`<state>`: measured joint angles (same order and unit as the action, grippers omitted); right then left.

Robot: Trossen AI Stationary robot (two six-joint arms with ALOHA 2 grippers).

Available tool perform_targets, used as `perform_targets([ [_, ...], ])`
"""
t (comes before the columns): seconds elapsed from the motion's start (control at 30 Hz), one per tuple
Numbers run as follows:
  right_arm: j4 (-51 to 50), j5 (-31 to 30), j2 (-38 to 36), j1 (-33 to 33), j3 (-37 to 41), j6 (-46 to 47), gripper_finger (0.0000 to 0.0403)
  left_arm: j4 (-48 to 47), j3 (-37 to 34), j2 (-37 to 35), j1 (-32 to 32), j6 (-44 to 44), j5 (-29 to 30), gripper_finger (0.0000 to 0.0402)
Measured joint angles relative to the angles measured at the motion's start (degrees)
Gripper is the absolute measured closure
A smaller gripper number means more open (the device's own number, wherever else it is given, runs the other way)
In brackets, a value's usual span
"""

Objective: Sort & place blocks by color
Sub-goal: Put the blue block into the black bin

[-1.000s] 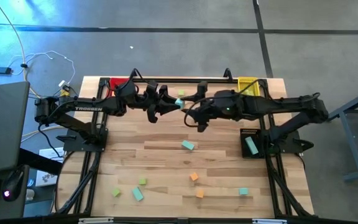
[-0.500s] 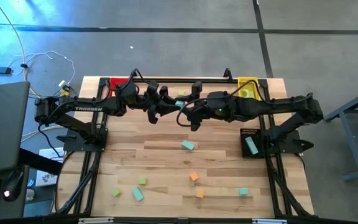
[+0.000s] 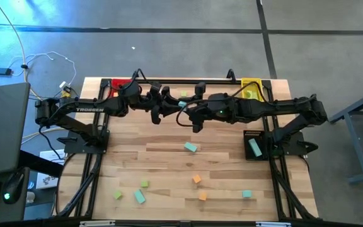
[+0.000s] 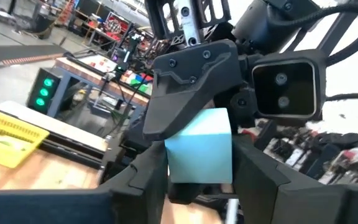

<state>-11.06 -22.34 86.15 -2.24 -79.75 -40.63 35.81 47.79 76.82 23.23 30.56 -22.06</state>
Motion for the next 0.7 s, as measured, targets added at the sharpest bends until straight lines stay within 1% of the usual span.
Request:
perform_targets([
  [0.07,-1.06,-1.44,0.00,0.00,0.00,2.47,0.0292,-0.47,0.00,0.00,0.27,-2.90,0.41,0.0251],
  [0.23,-5.32,-7.34,-0.25,-0.05,-0.04,8.68,0.0293,-3.40,-0.10,0.00,0.49,-9.74,1.52,0.0213],
  [0.37,-11.90,-10.39,-0.26,-0.07,-0.04,16.58,0.0293,-9.30,-0.13,0.00,0.46,-13.98,7.76,0.0194],
  [0.47,-18.04,-11.97,-0.26,-0.07,-0.04,24.48,0.0293,-15.18,-0.13,0.00,0.47,-18.12,13.90,0.0192],
  [0.57,-24.93,-12.25,-0.26,-0.02,-0.04,34.43,0.0293,-20.60,-0.13,0.00,0.49,-20.94,18.12,0.0193],
  [0.7,-35.31,-12.24,-0.26,0.00,-0.04,49.68,0.0293,-25.72,-0.13,0.00,0.45,-21.92,20.27,0.0194],
])
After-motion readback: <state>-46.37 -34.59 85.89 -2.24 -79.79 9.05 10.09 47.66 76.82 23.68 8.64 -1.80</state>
